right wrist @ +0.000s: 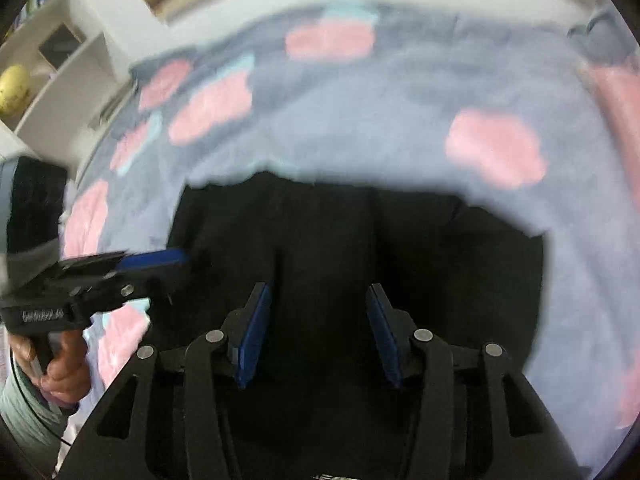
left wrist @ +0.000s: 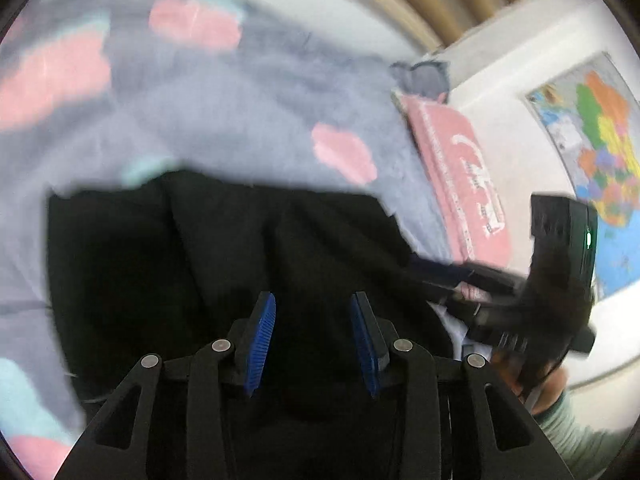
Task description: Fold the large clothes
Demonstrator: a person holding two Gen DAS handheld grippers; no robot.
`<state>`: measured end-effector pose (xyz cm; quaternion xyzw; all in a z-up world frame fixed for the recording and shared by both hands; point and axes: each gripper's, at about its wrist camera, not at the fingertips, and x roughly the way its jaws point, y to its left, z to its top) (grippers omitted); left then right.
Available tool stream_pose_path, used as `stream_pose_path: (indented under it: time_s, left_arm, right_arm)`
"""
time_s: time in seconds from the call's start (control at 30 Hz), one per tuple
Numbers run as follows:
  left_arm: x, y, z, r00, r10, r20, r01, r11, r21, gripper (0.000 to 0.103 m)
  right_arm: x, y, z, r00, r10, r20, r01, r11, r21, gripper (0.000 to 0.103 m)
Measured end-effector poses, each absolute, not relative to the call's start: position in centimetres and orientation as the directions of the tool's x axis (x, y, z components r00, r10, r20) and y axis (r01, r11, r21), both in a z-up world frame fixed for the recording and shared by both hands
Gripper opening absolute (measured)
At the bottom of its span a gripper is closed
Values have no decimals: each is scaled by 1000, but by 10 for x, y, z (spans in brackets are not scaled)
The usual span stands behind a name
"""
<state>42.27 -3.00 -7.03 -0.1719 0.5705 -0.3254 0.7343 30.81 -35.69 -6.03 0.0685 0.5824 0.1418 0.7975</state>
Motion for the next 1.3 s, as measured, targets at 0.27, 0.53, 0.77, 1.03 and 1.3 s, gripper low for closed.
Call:
stream_pose_path:
  time_s: [0.27, 0.53, 0.77, 1.03, 1.3]
  left_arm:
    - [403, -24, -165, 22, -655, -755, 114, 752, -649, 39]
    - [366, -12, -81, 131, -648, -750, 329, 742, -583, 40]
    - [353, -18, -118, 59, -615, -786, 249, 772, -585, 45]
    - [342, -14, -125, 62, -553, -831, 194, 823, -533, 44]
    - [285, 79, -72, 218, -492, -843, 148, 870, -470, 45]
  right_arm:
    - [274, -344, -122, 259, 243, -935, -113, 969, 220, 54]
    - [248, -357, -35, 368, 281, -886, -160, 958, 237, 54]
    - [250, -337, -99, 260, 182, -948, -171, 975, 140, 54]
    - [248, -343, -96, 240, 210, -948, -95, 977, 192, 56]
    - [176, -396, -62, 285, 171, -943, 5, 984, 179, 56]
